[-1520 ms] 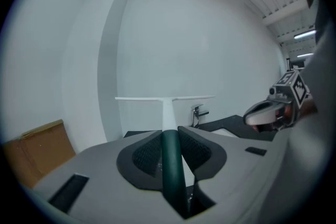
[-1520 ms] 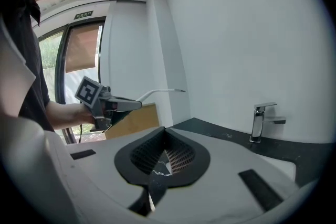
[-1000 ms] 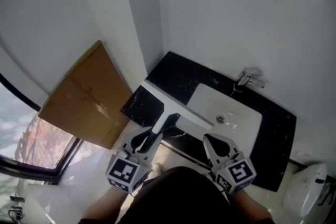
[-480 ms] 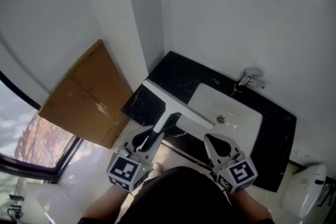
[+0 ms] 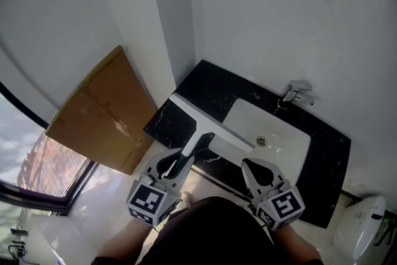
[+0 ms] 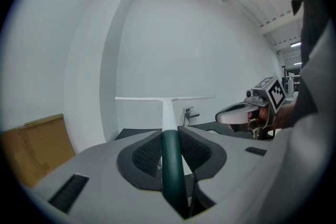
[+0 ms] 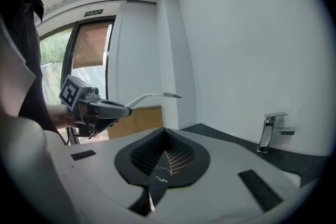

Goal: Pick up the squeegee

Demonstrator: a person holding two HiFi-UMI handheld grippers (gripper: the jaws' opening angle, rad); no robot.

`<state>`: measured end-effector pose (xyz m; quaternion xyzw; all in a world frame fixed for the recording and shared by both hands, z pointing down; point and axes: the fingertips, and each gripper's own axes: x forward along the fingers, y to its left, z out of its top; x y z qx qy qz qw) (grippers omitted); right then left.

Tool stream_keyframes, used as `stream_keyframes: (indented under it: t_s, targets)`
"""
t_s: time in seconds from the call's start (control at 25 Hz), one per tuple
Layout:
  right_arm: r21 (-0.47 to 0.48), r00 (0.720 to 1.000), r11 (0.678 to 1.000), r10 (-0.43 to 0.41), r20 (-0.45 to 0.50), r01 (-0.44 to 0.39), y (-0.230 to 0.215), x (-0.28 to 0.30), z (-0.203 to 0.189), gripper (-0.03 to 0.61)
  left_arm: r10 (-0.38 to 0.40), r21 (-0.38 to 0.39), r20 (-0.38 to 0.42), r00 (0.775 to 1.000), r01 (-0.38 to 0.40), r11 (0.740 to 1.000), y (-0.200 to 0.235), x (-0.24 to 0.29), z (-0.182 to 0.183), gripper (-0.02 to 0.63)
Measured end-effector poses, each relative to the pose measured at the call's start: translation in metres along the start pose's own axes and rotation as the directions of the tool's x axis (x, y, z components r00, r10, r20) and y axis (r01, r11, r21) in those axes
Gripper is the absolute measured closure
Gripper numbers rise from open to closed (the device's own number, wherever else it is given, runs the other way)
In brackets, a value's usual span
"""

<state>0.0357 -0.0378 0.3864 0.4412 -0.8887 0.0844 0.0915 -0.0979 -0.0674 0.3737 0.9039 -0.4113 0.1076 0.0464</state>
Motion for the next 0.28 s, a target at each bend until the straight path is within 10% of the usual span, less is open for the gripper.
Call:
stream_keyframes:
  t_s: [0.28]
  targets:
    - [-0.006,1.0,1.0,0.001,0.001,-0.001,0.0014,-0.0003,0.0001,0.572,-0.003,0.001,-0.001,1.0,0.003,1.0,-0.0006,-0.001,-0.0005,0.512]
